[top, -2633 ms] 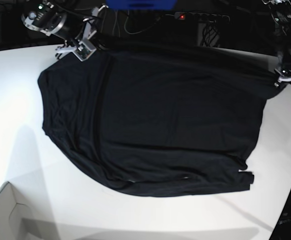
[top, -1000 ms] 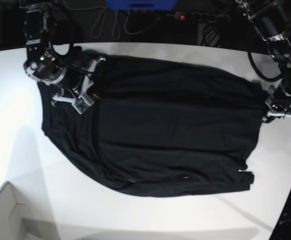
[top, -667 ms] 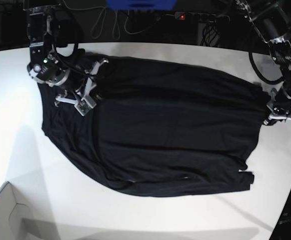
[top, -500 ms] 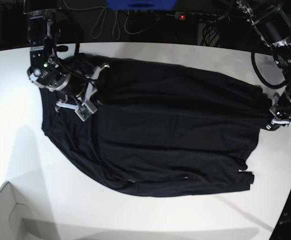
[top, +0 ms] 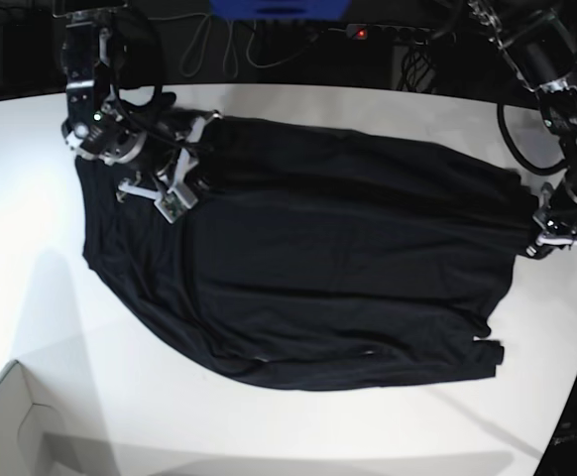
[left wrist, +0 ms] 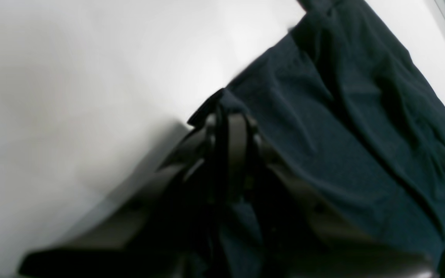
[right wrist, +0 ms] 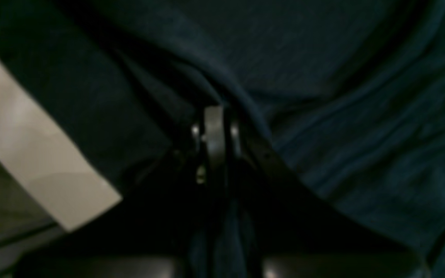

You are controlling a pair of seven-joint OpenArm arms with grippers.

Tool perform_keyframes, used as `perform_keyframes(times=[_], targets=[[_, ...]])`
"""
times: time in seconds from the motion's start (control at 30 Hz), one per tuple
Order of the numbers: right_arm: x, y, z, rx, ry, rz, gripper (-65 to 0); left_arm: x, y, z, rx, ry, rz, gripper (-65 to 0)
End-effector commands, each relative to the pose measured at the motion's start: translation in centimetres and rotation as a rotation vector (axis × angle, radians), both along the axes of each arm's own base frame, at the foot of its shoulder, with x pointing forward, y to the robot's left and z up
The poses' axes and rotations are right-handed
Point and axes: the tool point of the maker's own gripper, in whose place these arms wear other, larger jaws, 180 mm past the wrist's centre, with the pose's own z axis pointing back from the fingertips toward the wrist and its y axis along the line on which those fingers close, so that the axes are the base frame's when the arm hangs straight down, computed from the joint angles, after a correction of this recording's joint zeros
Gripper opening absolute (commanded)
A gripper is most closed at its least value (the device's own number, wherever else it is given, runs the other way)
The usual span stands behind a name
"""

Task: Layout the t-shirt on the table in an organized manner, then fold the t-shirt properly
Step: 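Lower the held shoulder edge with both grippers toward the shirt body, then pull the shoulder edge with both grippers away from the hem to stretch it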

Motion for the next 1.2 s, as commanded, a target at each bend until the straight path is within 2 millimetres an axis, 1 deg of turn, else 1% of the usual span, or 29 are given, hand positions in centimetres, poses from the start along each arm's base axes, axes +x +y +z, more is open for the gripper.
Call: perform_keyframes(times=[0.0,0.13,0.2,0.3,0.43,0.5,0.77,0.87,1.0,1.07,1.17], targets=[[1.0,0.0,1.2,0.016,-0.047,-0.003,-65.0,0.8,0.9,1.7,0.032,-0.046,0.005,-64.9],[0.0,-0.1,0.7,0.016,-0.025,-0.004,-65.0,0.0,0.8,1.0,0.024,-0.029,0.004,-64.9],[-0.2,-0.9,0.5,0.01,-0.02,-0.027,-65.0,-0.2,0.8,0.8,0.023,-0.024,0.005,-64.9],[-0.3,-1.8,0.3,0.006,-0.012,-0.058,-65.0,-1.3,0.8,-0.1,0.024,0.004,0.004,-64.9],[-0.5,-1.9,0.0,0.003,-0.003,-0.058,-65.0,-1.9,0.7,-0.7,0.02,0.021,0.003,-64.9],[-1.1,-1.9,-0.3,0.003,0.011,-0.058,-65.0,-2.3,0.4,-1.2,0.01,0.03,0.005,-64.9],[-1.5,-1.7,-0.5,0.006,0.019,-0.053,-64.6,-2.4,0.2,-1.3,0.008,0.033,0.003,-64.9],[-1.5,-1.8,-0.5,0.001,0.022,-0.054,-59.4,-2.4,0.2,-1.3,0.008,0.033,0.003,-64.9],[-1.3,-1.9,0.1,-0.004,0.003,-0.055,-48.3,-2.4,0.2,-1.4,0.007,0.035,0.002,-64.6],[-0.9,-2.5,1.0,-0.012,-0.024,-0.068,-44.3,-2.4,0.2,-1.4,0.007,0.035,0.002,-62.3],[-0.7,-4.3,2.4,-0.03,-0.066,-0.122,-39.3,-2.5,0.2,-1.4,0.007,0.036,0.002,-56.4]])
